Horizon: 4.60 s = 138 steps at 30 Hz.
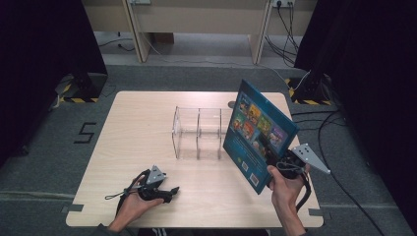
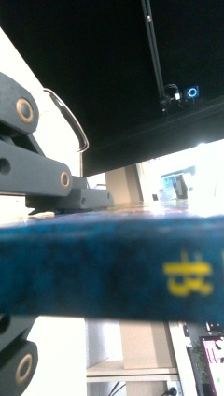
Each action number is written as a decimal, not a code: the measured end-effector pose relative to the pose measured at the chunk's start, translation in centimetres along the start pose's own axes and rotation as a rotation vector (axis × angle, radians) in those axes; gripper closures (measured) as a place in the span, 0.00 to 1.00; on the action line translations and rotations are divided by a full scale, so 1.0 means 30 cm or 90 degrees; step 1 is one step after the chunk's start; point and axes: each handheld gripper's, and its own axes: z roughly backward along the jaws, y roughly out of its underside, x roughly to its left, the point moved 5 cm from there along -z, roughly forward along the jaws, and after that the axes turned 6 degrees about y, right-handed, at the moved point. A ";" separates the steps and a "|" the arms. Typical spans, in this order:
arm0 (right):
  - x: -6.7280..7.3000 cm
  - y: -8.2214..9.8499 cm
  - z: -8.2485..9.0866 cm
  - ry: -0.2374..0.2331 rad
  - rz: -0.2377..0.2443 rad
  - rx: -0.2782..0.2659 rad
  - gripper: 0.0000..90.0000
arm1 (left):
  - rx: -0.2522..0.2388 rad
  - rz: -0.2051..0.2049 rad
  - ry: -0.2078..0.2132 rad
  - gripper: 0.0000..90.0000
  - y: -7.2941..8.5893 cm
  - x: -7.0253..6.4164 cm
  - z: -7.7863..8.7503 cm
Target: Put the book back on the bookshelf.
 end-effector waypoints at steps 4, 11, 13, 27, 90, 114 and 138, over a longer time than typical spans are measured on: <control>0.003 -0.006 -0.033 0.008 -0.004 -0.008 0.90 | -0.002 -0.002 0.002 0.27 0.000 -0.001 -0.001; 0.005 0.003 -0.097 0.033 0.005 -0.012 0.90 | -0.004 -0.002 0.002 0.27 0.000 -0.003 -0.002; 0.006 0.004 -0.105 0.034 0.006 -0.013 0.90 | -0.004 -0.002 0.003 0.27 0.000 -0.003 -0.002; 0.031 0.033 -0.190 0.051 0.036 -0.014 0.90 | -0.005 -0.003 0.005 0.27 0.000 -0.005 -0.003; -0.003 0.147 -0.062 0.049 0.082 0.038 0.64 | 0.002 -0.012 0.013 0.27 0.001 -0.020 -0.001; 0.036 0.198 0.017 -0.003 0.077 0.090 0.58 | 0.001 -0.013 0.015 0.27 0.001 -0.023 -0.002; 0.034 0.209 0.075 -0.035 0.065 0.103 0.56 | 0.004 -0.015 0.017 0.27 0.001 -0.025 -0.001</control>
